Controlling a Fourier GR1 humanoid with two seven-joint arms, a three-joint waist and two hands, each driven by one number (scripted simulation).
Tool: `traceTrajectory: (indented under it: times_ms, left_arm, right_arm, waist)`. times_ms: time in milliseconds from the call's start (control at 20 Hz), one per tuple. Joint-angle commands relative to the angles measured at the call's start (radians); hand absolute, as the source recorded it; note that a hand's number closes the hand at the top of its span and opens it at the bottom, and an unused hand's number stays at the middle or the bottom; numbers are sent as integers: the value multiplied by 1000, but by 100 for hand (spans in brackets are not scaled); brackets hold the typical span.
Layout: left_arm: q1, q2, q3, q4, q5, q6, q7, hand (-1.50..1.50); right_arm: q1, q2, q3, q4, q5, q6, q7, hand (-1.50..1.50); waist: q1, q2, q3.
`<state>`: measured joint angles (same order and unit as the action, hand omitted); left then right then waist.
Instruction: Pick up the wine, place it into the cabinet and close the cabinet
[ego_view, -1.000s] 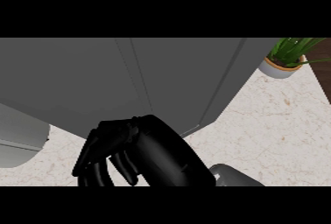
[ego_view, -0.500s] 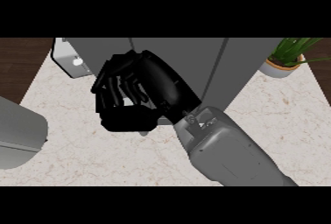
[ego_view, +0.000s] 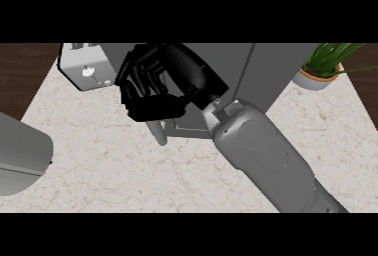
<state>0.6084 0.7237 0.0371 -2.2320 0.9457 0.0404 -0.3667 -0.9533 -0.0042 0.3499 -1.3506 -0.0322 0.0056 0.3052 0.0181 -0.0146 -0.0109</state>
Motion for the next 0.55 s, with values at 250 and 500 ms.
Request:
traceTrajectory:
  times_ms: [250,500]
  left_arm:
    - [-135,-44,-88,48,-48,79,38,-150]
    - [-179,-70,-135,76,-93,107,39,-150]
  right_arm:
    - [-37,-128,-142,168,19,17,-116,150]
    - [-84,-119,-144,231,24,25,-133,150]
  waist:
    - [-25,31,11]
    - [-10,33,10]
